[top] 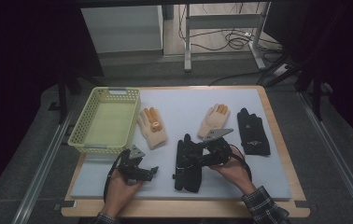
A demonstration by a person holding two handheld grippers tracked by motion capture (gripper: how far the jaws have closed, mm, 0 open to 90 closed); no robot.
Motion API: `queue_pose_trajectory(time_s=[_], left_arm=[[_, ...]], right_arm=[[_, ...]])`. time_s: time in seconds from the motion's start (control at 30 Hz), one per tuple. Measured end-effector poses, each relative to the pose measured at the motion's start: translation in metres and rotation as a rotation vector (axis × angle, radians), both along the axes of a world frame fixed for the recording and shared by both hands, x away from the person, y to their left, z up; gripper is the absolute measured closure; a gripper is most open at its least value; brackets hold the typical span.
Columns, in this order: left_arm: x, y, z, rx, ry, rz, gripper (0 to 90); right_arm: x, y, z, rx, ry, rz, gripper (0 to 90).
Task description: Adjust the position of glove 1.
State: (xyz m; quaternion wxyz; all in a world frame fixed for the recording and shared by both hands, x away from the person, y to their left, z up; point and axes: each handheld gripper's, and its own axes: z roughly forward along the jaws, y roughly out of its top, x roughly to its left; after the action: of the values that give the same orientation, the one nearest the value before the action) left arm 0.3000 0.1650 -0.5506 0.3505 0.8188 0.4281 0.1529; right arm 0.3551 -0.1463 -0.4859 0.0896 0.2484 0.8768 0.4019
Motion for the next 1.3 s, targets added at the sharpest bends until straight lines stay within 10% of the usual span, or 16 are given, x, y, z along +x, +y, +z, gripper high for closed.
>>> queue_pose_trajectory(time_s=[0.4,1.3], left_arm=[[0.0,0.0,0.0,-0.002,0.002,0.001,6.5],[0.0,0.0,0.0,-0.002,0.001,0.001,6.5]], right_arm=[[0.013,-0.025,-0.003,-0.032,-0.005,-0.094,38.4],[0.048,-0.184,0.001,-0.141,-0.076,-0.571,77.8]])
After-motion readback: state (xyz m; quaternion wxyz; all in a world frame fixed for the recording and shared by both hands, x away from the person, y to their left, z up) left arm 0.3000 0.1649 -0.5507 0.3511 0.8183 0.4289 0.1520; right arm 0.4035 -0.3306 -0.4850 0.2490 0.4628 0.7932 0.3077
